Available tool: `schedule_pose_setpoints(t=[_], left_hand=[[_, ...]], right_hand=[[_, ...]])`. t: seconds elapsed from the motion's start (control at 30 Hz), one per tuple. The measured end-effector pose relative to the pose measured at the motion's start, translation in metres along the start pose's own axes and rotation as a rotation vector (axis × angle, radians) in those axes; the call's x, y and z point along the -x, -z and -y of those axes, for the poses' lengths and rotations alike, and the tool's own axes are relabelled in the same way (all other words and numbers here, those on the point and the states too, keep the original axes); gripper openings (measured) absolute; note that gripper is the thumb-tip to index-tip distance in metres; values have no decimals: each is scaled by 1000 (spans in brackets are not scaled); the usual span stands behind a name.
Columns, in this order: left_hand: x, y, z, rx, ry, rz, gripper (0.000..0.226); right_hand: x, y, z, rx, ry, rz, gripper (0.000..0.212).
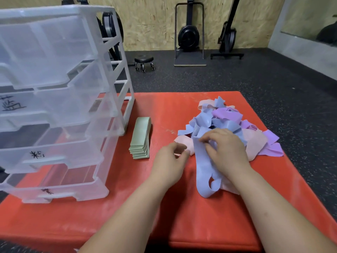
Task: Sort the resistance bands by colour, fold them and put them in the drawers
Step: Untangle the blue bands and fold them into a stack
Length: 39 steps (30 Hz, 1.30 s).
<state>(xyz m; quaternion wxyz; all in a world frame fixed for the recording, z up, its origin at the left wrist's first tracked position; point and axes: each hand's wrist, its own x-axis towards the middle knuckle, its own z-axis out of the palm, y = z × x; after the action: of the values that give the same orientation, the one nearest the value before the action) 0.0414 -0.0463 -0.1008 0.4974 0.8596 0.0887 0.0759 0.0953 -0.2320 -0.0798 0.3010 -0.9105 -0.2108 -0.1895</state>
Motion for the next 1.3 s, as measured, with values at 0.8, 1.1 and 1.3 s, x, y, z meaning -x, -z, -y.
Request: schedule_pose_setpoints(t=[0.8,1.1,1.3], left_hand=[[54,85,-14,468,-157,6,33],[62,117,32,477,10,-204,30],[76,114,44,424,59,-124,29]], right_hand=[[59,50,47,-315,13,396,36],[73,78,1,-167,-84,552,25],[86,92,-16,-486,-383,464,36]])
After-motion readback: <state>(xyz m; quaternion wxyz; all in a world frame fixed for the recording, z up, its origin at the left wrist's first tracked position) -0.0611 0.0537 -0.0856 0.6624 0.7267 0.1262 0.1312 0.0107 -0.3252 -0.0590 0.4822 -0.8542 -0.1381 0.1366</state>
